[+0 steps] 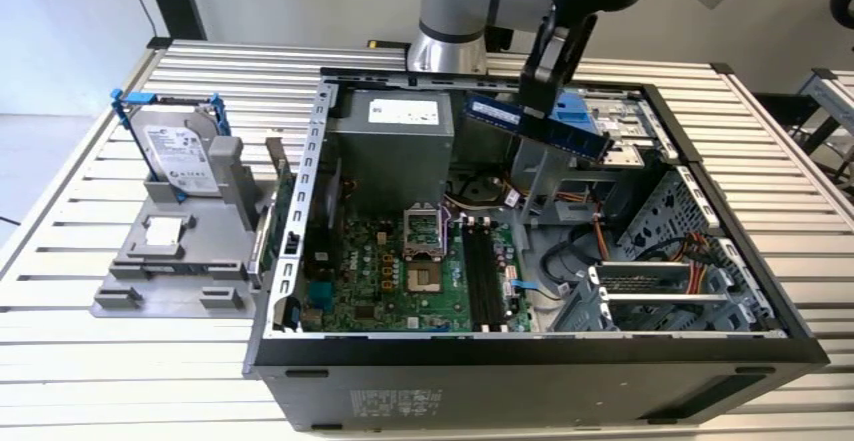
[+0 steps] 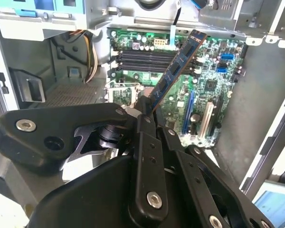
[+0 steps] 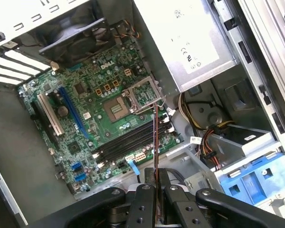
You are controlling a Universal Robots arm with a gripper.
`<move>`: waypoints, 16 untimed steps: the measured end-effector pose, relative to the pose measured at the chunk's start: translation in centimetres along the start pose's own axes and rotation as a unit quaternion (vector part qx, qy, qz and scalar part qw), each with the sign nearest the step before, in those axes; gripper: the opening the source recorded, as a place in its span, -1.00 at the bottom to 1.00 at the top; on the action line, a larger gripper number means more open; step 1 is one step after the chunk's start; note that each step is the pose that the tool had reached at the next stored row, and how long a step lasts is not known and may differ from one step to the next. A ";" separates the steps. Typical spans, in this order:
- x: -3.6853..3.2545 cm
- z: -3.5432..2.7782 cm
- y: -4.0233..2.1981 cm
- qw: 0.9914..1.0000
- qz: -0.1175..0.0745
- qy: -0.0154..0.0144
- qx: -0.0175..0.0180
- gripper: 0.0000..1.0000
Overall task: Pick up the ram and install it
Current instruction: 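Insert the ram into the slot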
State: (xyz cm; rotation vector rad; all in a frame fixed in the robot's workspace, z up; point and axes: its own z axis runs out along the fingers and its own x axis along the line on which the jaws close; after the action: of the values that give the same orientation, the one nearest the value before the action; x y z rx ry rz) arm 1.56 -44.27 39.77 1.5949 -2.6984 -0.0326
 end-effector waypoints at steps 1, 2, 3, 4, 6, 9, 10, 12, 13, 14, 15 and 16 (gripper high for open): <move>0.00 0.00 -0.01 1.000 0.002 0.000 0.000 -1.00; 0.00 0.00 -0.02 1.000 0.005 0.000 0.000 -1.00; 0.00 0.00 -0.03 1.000 0.007 0.000 0.000 -1.00; 0.01 0.00 -0.04 1.000 0.009 0.000 0.000 -1.00; 0.02 0.00 -0.05 1.000 0.013 0.000 0.000 -1.00; 0.04 0.00 -0.07 1.000 0.021 0.000 0.000 -1.00; 0.04 0.00 -0.07 1.000 0.024 -0.001 0.000 -1.00; 0.05 0.00 -0.08 1.000 0.030 -0.001 0.000 -1.00; 0.05 0.00 -0.08 0.999 0.032 -0.001 0.000 -1.00; 0.05 0.00 -0.08 0.999 0.035 -0.001 0.000 -1.00; 0.06 0.00 -0.08 0.999 0.038 -0.001 0.000 -1.00; 0.06 0.00 -0.08 0.999 0.042 -0.001 0.000 -1.00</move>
State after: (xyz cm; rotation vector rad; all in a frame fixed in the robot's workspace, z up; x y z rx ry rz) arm 1.60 -44.36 39.77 1.4816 -2.7632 -0.0331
